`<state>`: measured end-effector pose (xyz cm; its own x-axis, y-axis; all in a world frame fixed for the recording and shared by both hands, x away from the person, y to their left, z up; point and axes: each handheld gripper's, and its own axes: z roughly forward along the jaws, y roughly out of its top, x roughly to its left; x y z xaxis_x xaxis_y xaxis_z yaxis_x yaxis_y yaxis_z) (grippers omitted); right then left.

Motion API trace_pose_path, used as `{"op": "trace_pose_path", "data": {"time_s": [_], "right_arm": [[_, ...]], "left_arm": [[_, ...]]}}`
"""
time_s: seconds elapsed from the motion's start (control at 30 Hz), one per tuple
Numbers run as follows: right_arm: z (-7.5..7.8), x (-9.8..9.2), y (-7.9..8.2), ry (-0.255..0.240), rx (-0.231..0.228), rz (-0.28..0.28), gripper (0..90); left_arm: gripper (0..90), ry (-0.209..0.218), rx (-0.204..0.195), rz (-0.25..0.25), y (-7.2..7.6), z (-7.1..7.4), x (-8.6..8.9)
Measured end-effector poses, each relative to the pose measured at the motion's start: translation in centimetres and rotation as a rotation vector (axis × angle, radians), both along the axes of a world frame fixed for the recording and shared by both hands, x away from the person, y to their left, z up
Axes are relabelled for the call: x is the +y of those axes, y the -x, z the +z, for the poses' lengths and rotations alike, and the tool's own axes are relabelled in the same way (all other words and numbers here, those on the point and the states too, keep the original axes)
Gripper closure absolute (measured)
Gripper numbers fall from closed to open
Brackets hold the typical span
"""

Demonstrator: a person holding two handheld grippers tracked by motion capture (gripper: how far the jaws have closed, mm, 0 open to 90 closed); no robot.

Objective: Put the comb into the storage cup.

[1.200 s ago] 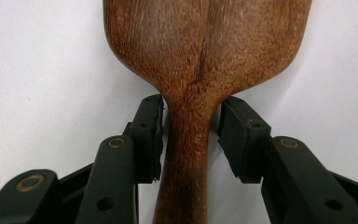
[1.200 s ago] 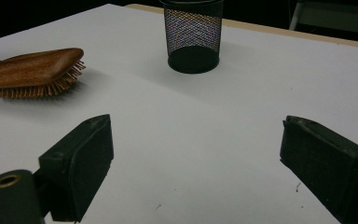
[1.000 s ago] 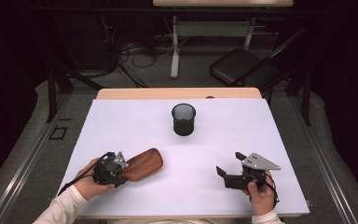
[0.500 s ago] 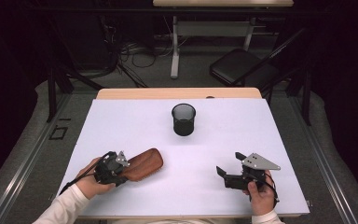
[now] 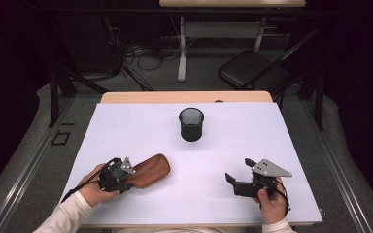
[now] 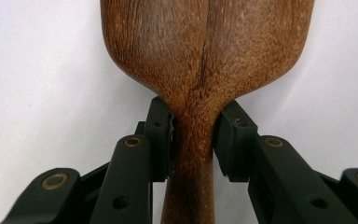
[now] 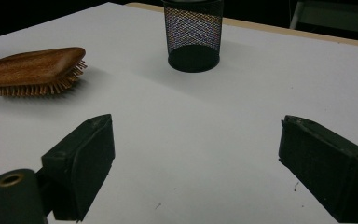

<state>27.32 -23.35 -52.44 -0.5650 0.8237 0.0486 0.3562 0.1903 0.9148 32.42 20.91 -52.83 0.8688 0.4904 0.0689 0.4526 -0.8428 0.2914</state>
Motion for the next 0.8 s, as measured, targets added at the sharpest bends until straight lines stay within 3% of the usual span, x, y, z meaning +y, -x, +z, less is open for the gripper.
{"op": "trace_pose_path", "data": {"time_s": [0.6,0.8], "right_arm": [[-0.06,0.05,-0.05,-0.001,0.004,0.0,10.5],[-0.11,0.04,-0.11,-0.004,0.005,-0.001,10.5]], "left_arm": [[71.1,0.006,-0.013,-0.02,0.21,0.01,0.22],[71.4,0.031,-0.016,0.013,0.5,0.07,0.31]]}}
